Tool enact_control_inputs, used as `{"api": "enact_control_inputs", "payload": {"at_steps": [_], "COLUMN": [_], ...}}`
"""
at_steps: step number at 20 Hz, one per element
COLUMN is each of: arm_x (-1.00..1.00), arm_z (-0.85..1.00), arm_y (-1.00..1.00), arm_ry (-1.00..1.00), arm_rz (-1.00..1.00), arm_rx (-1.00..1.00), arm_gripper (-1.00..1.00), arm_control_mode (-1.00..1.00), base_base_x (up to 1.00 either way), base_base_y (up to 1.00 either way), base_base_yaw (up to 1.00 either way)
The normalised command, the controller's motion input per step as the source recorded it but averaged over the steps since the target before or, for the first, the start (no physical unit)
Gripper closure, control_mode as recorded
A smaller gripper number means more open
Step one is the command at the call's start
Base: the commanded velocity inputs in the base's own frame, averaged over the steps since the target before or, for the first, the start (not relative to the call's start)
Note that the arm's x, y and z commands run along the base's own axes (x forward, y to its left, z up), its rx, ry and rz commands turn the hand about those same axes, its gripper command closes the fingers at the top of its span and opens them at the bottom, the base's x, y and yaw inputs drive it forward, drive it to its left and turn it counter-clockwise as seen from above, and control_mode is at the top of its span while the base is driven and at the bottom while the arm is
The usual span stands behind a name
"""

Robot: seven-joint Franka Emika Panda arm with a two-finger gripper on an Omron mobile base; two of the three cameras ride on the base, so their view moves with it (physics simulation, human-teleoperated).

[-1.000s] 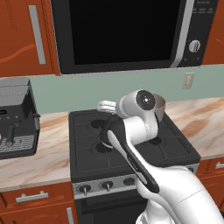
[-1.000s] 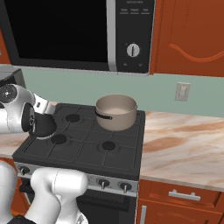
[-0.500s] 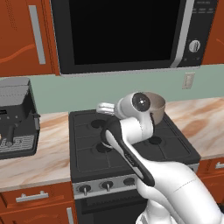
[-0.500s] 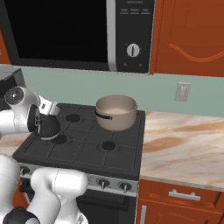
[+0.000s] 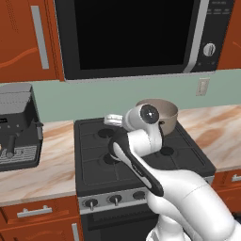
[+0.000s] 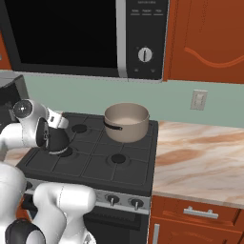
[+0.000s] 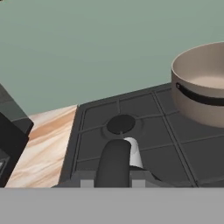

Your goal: Pick the kettle from the counter and place it on a stove burner. Then turn the burner on.

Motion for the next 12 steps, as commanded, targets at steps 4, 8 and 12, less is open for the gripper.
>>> {"api": "enact_control_inputs", "payload": {"at_steps": [4,8,12], "arm_x": [0.24,0.21,0.17], "arm_z": [-0.09,-0.15,-0.19], "arm_y": [0.0,0.0,0.0], "arm_ry": [0.0,0.01,0.03], "arm_rz": [0.0,0.0,0.0], "arm_rx": [0.0,0.0,0.0], "arm_gripper": [1.0,1.0,1.0], "arm_control_mode": [-1.0,-1.0,-1.0], "base_base_x": [0.0,0.0,0.0], "base_base_y": [0.0,0.0,0.0], "base_base_yaw": [0.0,0.0,0.0]}}
